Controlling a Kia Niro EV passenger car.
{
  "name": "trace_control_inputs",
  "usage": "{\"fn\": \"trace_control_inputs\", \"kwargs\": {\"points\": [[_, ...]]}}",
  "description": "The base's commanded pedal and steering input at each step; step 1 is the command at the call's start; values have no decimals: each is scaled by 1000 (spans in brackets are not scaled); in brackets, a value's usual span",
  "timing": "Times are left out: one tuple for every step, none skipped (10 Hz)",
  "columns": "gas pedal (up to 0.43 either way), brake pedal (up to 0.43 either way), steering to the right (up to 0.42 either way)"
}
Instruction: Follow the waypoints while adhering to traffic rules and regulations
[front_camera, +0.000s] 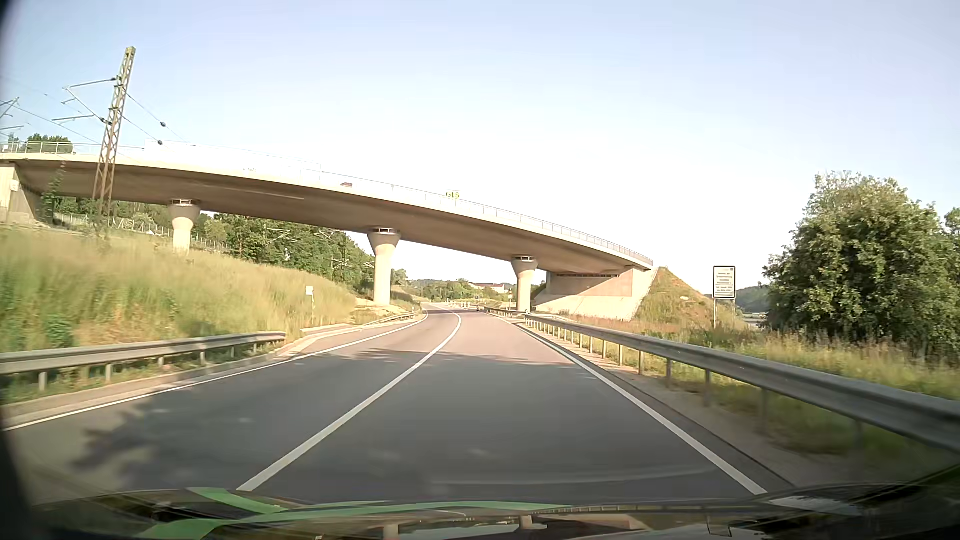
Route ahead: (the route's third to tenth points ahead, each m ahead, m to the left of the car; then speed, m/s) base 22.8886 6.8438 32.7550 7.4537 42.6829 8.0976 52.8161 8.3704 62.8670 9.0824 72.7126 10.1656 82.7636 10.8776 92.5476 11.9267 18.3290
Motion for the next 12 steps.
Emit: {"fn": "trace_control_inputs", "kwargs": {"points": [[98,0,-9],[79,0,-9],[67,0,-13],[67,0,-15],[79,0,-16],[118,0,-16],[130,0,-16],[138,0,-17],[138,0,-16],[138,0,-16],[98,0,-16],[0,0,-12]]}}
